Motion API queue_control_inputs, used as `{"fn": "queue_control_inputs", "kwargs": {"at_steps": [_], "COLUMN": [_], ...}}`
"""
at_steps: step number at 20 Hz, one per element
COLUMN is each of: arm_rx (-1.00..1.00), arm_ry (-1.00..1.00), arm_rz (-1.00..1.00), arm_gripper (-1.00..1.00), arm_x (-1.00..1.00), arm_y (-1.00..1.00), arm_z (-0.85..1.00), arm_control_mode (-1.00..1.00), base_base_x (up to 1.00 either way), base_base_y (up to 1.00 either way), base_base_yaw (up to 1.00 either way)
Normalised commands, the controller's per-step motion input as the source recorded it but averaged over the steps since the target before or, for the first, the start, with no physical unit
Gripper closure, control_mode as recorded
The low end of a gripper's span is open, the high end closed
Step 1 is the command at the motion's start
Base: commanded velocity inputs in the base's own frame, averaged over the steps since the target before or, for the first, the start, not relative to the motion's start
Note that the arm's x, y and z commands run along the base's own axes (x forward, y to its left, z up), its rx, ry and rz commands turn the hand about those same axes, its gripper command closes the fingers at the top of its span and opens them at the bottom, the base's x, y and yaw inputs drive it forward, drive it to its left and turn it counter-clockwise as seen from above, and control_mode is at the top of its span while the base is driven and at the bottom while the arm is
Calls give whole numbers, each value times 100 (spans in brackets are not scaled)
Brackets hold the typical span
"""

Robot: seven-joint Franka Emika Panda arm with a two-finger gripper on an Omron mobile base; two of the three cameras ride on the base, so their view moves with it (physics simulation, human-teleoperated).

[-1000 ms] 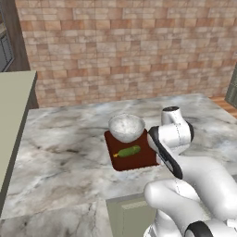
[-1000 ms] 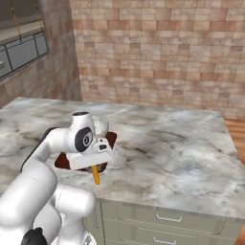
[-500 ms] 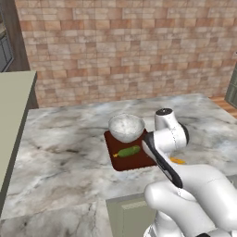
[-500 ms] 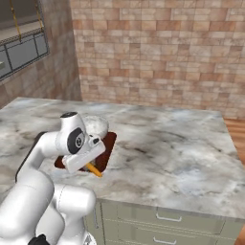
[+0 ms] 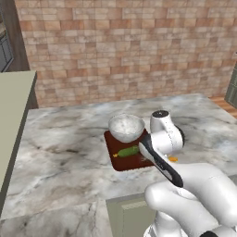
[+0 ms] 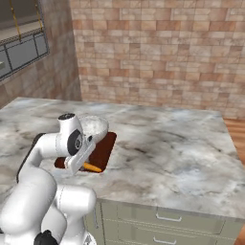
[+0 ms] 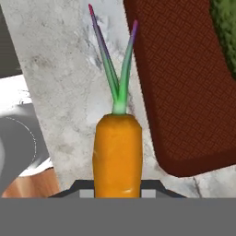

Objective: Place the two vegetables and bowl onto the tray for setting up a vegetable dip station.

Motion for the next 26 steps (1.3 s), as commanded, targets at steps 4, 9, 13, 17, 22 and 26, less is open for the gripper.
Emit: {"fn": "queue_control_inputs", "kwargs": {"at_steps": [4, 9, 13, 17, 22, 26], "arm_rx": [11, 10, 9, 4, 1, 2], "arm_ry": [17, 10, 12, 6, 7, 2], "arm_rz": [27, 26, 24, 18, 10, 1], "arm_gripper": [100, 100, 100, 100, 100, 100], "arm_x": [33, 29, 29, 30, 20, 16], "arm_y": [23, 23, 24, 24, 17, 12], "arm_z": [-4, 0, -5, -17, -23, -25], "arm_control_mode": [-100, -100, -100, -100, -100, -100], "base_base_x": [0, 0, 0, 0, 0, 0], "base_base_y": [0, 0, 0, 0, 0, 0], "base_base_yaw": [0, 0, 0, 0, 0, 0]}}
